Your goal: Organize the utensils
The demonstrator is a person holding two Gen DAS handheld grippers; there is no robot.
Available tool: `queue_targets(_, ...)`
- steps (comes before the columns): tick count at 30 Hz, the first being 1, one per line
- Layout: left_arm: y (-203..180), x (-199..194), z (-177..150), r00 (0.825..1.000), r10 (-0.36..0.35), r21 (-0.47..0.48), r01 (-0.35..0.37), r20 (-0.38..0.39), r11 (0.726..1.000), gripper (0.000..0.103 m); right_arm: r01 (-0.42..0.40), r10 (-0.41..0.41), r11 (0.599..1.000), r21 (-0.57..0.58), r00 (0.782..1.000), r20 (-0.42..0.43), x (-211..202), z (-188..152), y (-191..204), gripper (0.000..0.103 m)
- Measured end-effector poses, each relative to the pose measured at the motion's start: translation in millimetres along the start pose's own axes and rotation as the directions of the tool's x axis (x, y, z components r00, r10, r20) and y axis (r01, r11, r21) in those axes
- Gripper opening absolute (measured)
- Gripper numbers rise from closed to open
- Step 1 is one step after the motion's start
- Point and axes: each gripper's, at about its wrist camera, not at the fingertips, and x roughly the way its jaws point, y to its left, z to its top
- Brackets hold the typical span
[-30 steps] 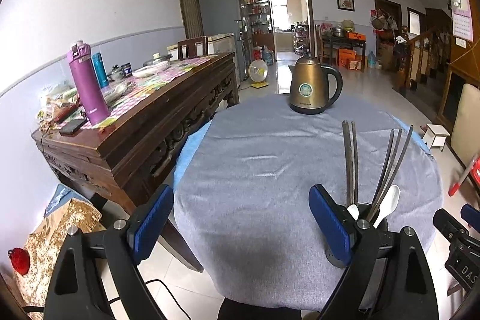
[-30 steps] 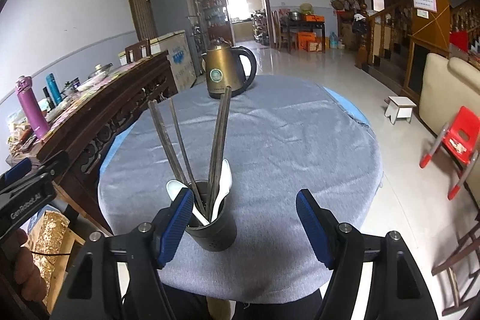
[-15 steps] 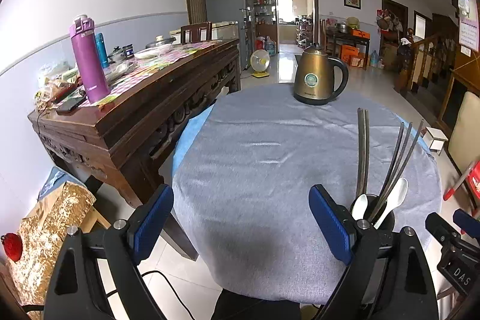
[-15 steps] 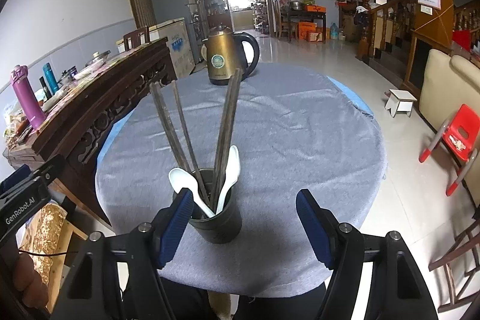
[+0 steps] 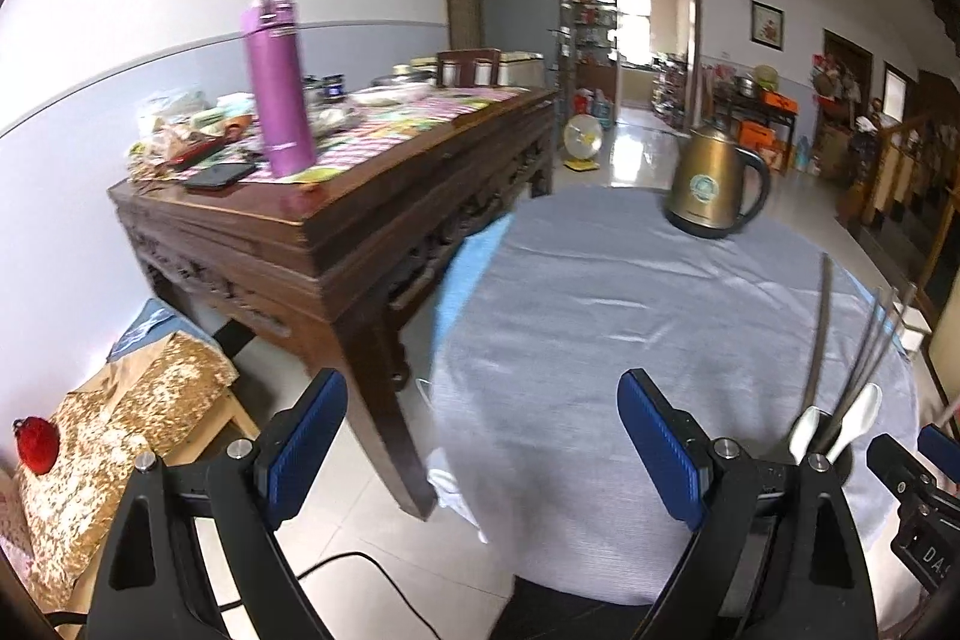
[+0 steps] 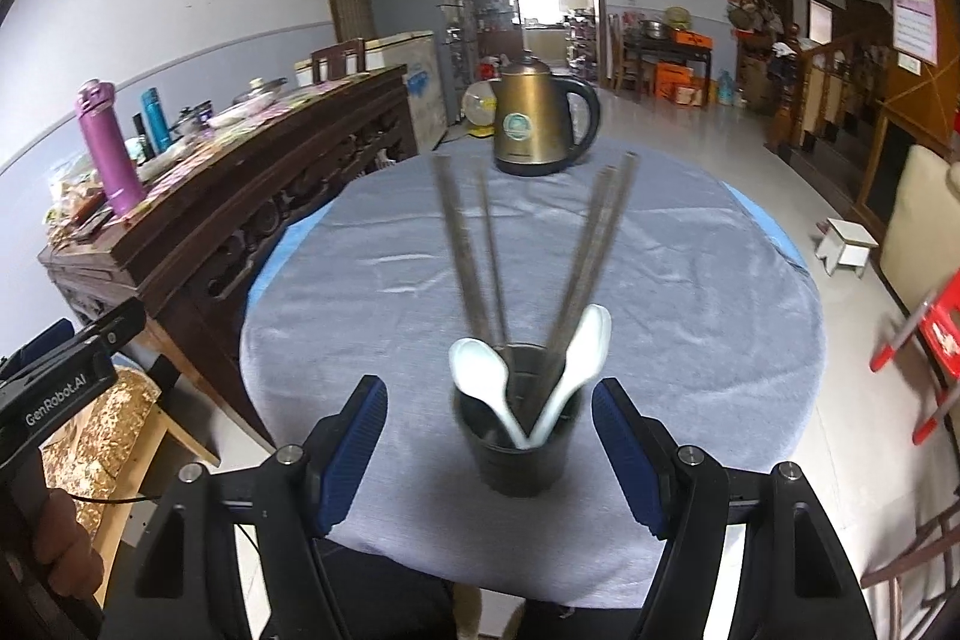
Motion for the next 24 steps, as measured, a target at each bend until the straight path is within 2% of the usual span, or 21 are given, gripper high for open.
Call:
queue_targets(6, 37, -2, 0, 0.999, 0.047, -0.051, -0.047, 0.005, 0.998, 0.092, -0.027, 0.027, 0.998, -0.058, 1.000, -0.006, 5, 0, 30, 0.074)
queue_targets(12, 58, -2, -2, 0.998, 0.068, -0.077, -0.068, -0.005, 0.995, 0.092, -0.030, 0.030, 0.996, -0.081, 1.000, 0.003, 6, 1, 43, 0.074)
queue_targets(19, 51, -7, 0, 0.998, 0.061, -0.047, -0.060, 0.002, 0.997, 0.092, -0.012, 0.013, 0.999, -0.046, 1.000, 0.021, 4, 2, 35, 0.074)
queue_targets(24, 32, -14, 3, 0.999, 0.034, -0.008, -0.034, 0.013, 0.999, 0.092, 0.065, -0.064, 0.997, -0.042, 0.997, 0.034, 2, 2, 22, 0.074)
